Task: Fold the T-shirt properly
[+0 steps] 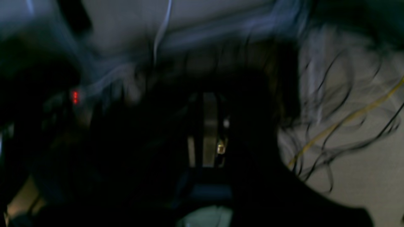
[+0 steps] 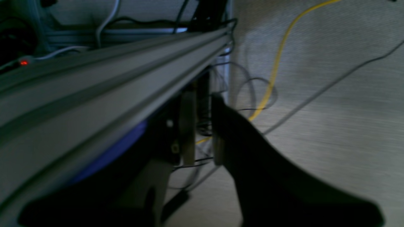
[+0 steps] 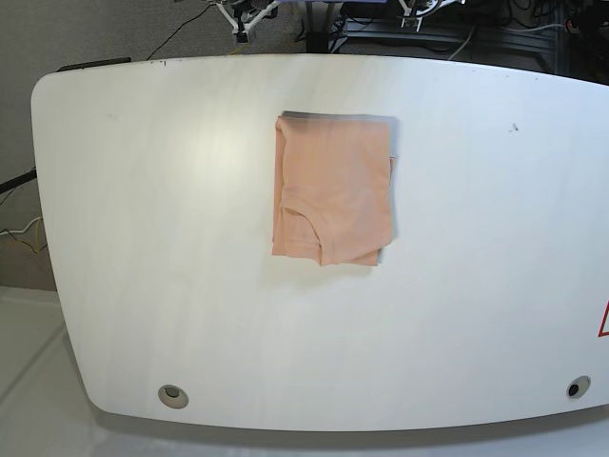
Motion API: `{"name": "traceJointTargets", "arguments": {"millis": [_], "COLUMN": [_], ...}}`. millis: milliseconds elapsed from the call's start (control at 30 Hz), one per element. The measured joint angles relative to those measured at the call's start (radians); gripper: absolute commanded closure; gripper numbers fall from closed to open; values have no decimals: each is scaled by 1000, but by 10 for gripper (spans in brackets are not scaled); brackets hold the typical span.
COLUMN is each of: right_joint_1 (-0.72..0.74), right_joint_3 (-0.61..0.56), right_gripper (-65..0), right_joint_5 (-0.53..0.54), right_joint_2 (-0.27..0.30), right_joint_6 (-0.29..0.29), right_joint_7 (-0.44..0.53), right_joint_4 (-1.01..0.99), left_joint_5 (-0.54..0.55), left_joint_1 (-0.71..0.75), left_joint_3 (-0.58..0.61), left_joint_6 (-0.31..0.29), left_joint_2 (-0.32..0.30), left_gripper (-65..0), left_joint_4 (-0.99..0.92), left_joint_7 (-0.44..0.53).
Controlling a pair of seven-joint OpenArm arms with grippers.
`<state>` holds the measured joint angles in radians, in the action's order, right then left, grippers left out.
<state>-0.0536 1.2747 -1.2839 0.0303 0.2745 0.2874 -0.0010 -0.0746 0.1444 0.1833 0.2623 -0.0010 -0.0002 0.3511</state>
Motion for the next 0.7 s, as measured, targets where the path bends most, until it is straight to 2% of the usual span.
{"name": "traceJointTargets", "arguments": {"millis": [367, 467, 700], "right_joint_1": [10, 17, 22], "right_joint_3": [0, 0, 0], "right_gripper": [-73, -54, -52], "right_joint_5": [-5, -47, -125], "right_joint_2": [16, 1, -28], "right_joint_6": [-13, -14, -21], "right_joint_7": [-25, -56, -52], "right_joint_4": [2, 3, 2], "left_joint_5": [-1, 0, 0], "left_joint_1": [-47, -47, -42], "left_joint_3": [-2, -5, -5], "left_joint_6": [6, 3, 3], "left_joint_2": [3, 3, 3], "left_gripper": [0, 0, 0], "left_joint_4": [4, 4, 1], "left_joint_7": [24, 18, 12]}}
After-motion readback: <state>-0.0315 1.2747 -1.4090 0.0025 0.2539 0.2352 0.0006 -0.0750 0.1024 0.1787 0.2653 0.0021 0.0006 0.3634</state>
